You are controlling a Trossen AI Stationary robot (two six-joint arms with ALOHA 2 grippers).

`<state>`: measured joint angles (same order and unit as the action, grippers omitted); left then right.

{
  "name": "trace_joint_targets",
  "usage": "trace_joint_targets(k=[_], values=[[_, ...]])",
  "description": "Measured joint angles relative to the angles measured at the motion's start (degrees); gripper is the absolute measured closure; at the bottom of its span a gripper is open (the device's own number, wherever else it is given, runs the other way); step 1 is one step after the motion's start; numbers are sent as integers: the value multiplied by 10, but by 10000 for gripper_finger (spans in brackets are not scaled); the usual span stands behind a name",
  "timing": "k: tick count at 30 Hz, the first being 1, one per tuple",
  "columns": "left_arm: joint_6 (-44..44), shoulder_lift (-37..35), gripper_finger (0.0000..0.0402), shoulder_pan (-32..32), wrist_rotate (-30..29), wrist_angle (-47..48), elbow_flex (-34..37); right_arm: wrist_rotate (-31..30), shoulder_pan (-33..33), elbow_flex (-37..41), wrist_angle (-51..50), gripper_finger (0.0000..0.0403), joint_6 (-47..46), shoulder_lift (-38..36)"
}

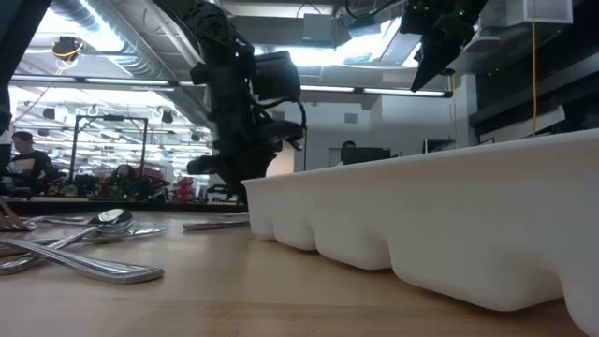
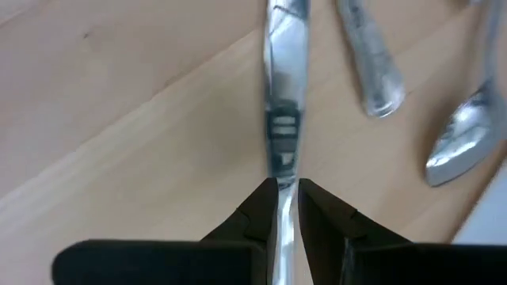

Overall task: Sort silverware
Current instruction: Put the silver table knife into the silverware tray

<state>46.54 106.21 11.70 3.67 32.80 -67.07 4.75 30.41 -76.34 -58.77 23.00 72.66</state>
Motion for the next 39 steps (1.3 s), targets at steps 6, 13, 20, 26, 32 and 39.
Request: trace_joint_targets(k=[6,13,20,26,32,39], values=[[-49,1,345,-13,-3,-19,0,0,0,0,1,388,0,0],[-66,2,270,-13,-7,-17,0,0,0,0,1,388,0,0],[-95,17,247,-22,-29,-16,0,0,0,0,3,388,0,0],[-95,29,247,-43,-50,8,-1,0,0,0,9,388,0,0],[-66,29,276,-64,-116,84,-2,8,0,0,22,388,0,0],[-60,29,320,-58,-120,147,-2,9,0,0,21,388,0,0]])
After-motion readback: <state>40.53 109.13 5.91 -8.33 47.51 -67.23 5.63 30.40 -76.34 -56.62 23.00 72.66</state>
